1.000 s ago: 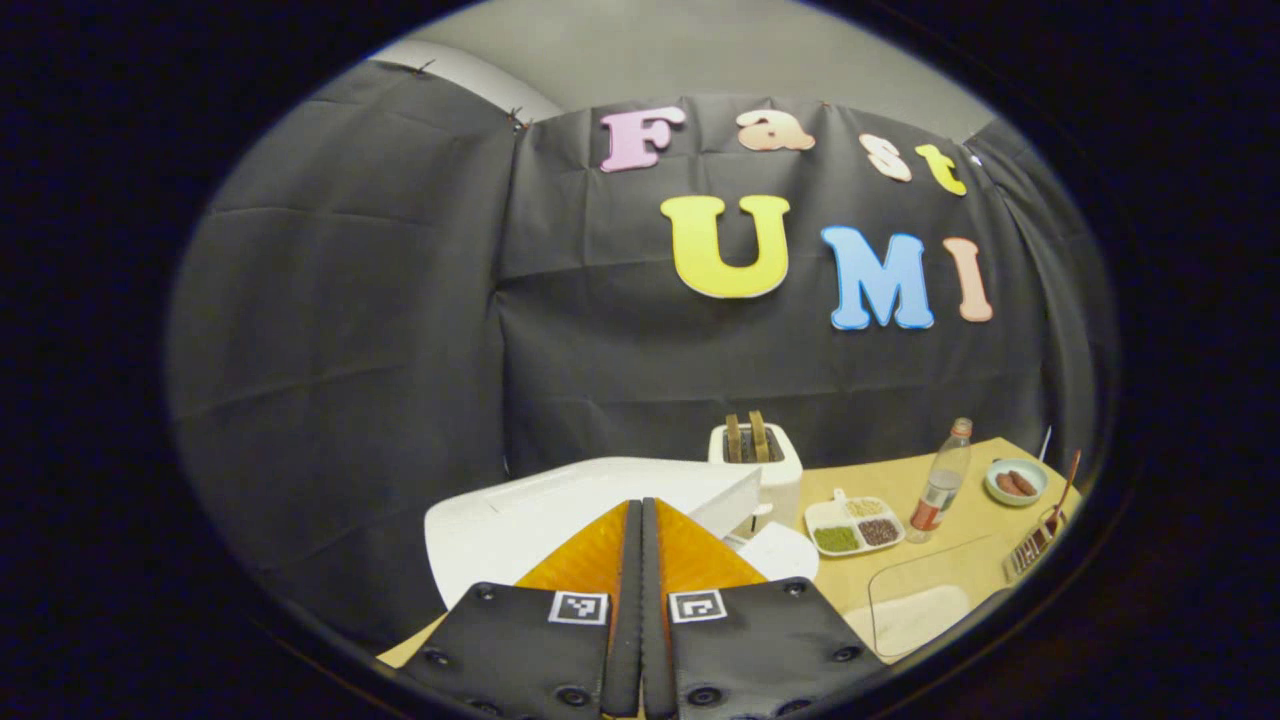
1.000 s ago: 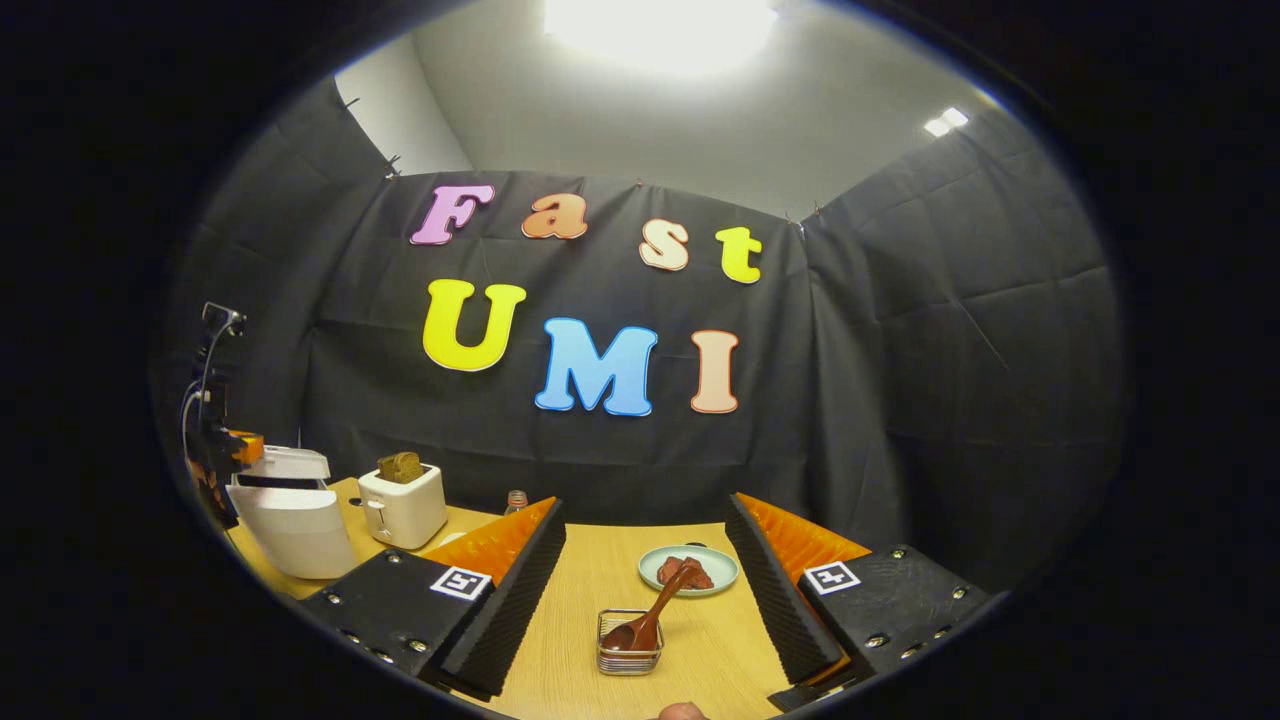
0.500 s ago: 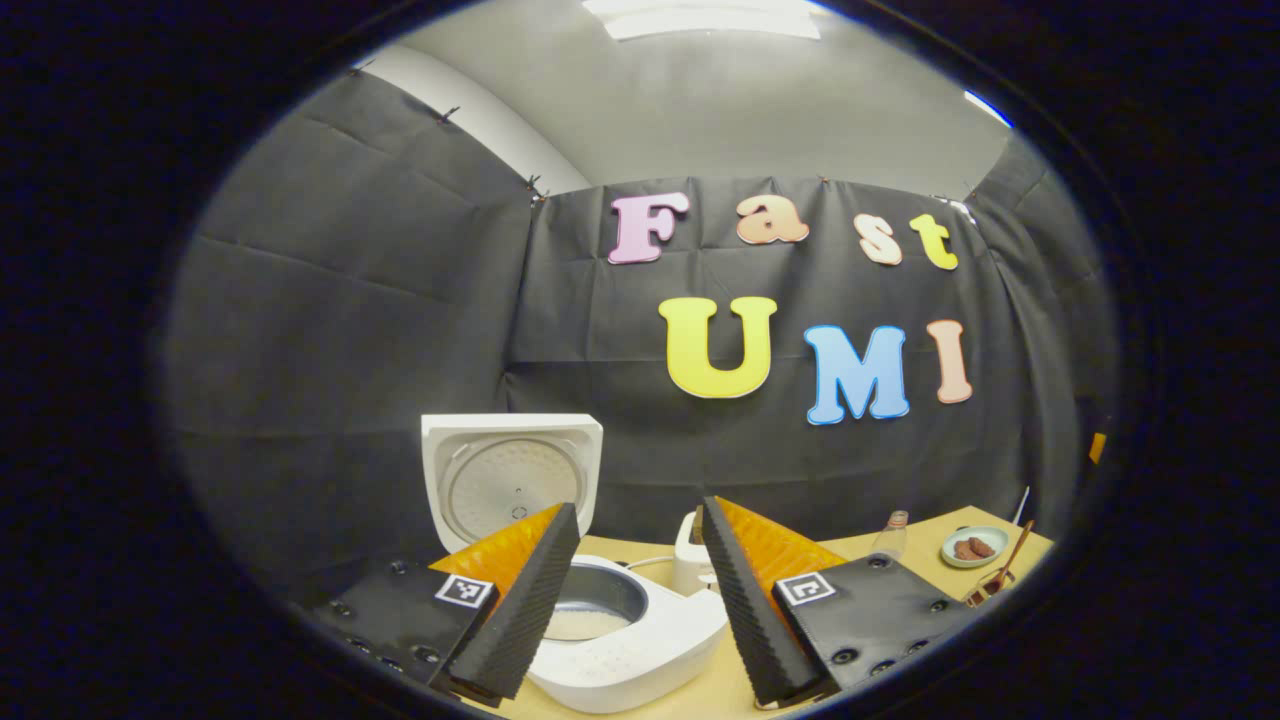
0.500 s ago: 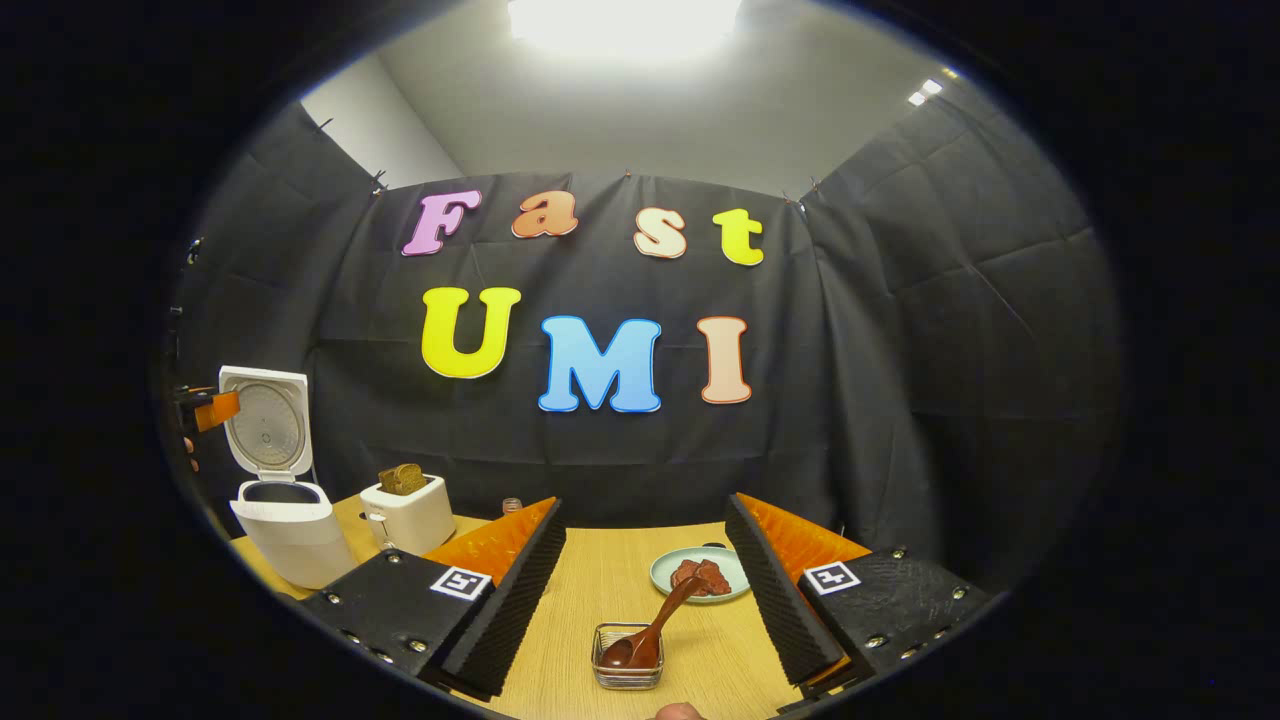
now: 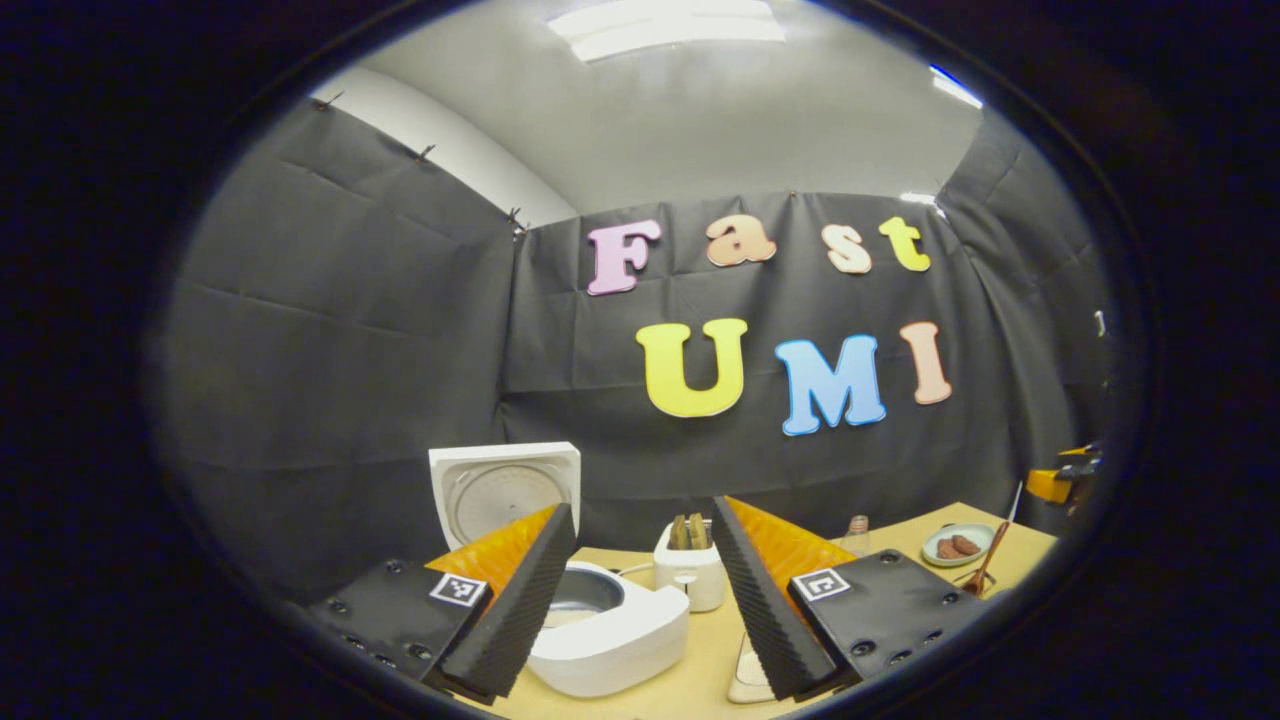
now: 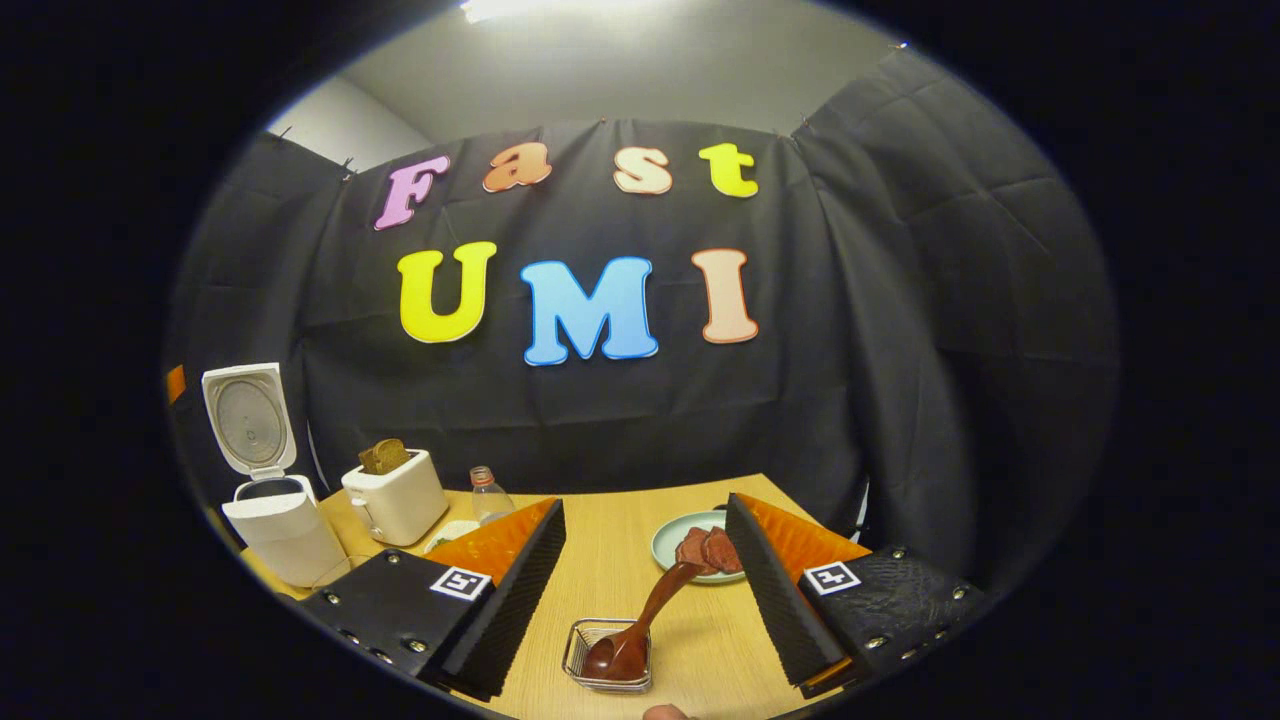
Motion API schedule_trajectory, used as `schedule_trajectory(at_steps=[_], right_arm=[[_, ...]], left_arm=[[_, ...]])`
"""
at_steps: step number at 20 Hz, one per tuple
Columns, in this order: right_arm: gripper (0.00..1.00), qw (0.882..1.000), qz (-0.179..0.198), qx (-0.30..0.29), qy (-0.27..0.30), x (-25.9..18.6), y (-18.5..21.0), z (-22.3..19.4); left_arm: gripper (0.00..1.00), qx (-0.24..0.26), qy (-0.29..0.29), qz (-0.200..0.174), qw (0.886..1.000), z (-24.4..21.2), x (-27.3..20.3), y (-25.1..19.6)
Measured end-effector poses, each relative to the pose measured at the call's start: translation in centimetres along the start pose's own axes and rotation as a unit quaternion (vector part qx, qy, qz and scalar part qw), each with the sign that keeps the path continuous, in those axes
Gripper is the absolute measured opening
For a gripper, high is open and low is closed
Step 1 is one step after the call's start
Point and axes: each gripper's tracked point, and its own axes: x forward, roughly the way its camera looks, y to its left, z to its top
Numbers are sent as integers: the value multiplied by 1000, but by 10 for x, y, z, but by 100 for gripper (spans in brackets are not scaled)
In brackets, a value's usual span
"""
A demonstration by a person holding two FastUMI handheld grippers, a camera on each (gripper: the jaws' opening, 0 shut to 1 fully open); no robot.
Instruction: Close the left gripper, press the button to open the rice cooker; take a wooden spoon from the chopstick holder with the right hand, scoop a spoonful of rice and pour it into the rice cooker, then put the wooden spoon back into the chopstick holder.
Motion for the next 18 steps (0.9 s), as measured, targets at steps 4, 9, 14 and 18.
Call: schedule_trajectory(at_steps=[4, 9, 14, 18], right_arm=[[98, 998, 5, 41, 54, 26, -9, -37], [98, 991, 15, 64, 119, 55, -13, -75], [98, 978, 25, 96, 186, 73, -7, -113], [98, 965, 37, 113, 235, 83, 0, -139]], left_arm=[[96, 7, 20, 0, 1000, -9, -13, -13], [96, 21, 33, 12, 999, -13, -30, -19], [95, 32, 44, 23, 998, -14, -44, -21], [96, 41, 56, 32, 997, -18, -53, -22]])
